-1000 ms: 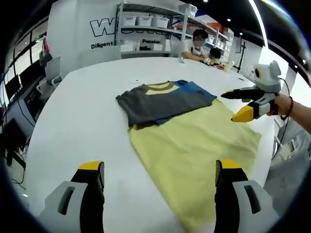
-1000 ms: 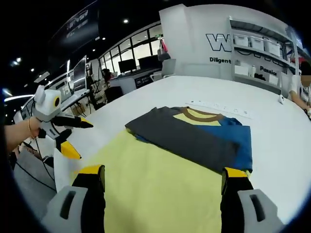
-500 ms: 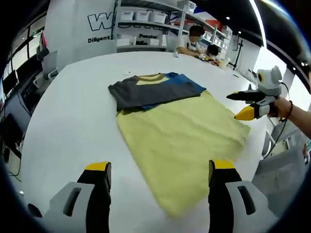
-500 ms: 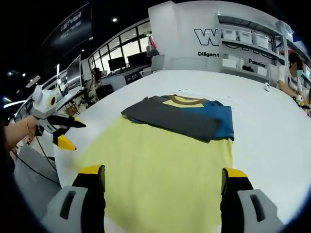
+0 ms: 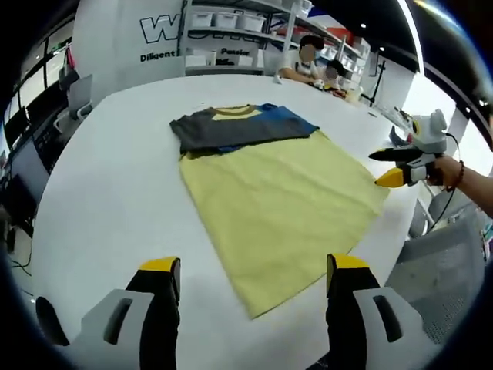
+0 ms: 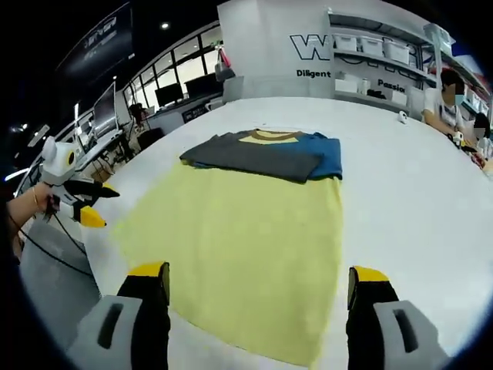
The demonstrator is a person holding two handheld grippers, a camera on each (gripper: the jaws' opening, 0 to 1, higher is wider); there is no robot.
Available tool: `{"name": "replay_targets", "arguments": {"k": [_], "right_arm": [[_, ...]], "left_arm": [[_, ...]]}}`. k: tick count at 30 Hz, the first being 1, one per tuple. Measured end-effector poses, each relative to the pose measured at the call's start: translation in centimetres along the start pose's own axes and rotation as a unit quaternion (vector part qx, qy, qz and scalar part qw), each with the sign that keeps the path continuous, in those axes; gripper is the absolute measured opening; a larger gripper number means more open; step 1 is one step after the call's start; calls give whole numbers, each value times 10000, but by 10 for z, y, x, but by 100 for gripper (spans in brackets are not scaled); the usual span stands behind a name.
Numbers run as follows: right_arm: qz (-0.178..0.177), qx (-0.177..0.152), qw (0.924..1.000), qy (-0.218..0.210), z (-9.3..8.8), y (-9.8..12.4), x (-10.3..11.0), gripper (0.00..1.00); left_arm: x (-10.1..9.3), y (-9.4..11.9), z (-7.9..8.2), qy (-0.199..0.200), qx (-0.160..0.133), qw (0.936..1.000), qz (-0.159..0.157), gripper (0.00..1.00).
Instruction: Fold the garment on the visible template until the final outline fits inside the template.
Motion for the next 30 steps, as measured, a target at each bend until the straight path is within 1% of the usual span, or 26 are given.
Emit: {"name": "replay_targets", "arguments": {"k": [3,6,8,9,11,14,18,20,23,26,29,30], "right_arm": [[-30,88,9999,-73,-12,3,-1,92],[-51,132,9998,-143,-18,5,-3,87],[-49,163,9995,-254,-23,6,-4,84],[-38,175,9993,-343,-25,7,-5,83],[-70,273,9986,-437,-30,8,-7,80],[-160,299,9986,-397,-35,11,-11,73],[-295,353,9981,-406,-42,15,-16,60],[-364,377,9978,-408,-46,16,-18,58],[-377,363,9979,-379,-47,20,-19,56],[-448,429,9975,-345,-50,23,-22,49],[-555,399,9968,-408,-52,25,-25,43],[-572,411,9967,-395,-53,26,-26,39]], "left_arm": [[0,1,-1,157,-51,9999,15,74],[0,1,-4,259,-28,9996,51,71],[1,2,-6,352,-34,9993,136,65],[1,3,-7,460,-65,9987,184,62],[1,3,-10,726,-61,9972,178,59],[1,3,-12,781,-66,9968,185,55],[-2,2,-21,837,121,9962,191,49],[-4,2,-23,839,148,9962,172,45],[-5,-1,-28,869,242,9957,206,43],[-5,-3,-32,830,302,9957,289,44],[-8,-5,-34,777,322,9960,297,39],[-8,-5,-35,786,335,9959,290,38]]}}
Point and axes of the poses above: the point that each gripper's makers call its tool centre point, and the gripper's own axes: y roughly backward along the fingers, x roughly to its left, z roughly out of its top, the point moved 2 cm from there along y, roughly backward along the fingers, and after that the axes turned 1 degree about -x, right-handed, at the moved point
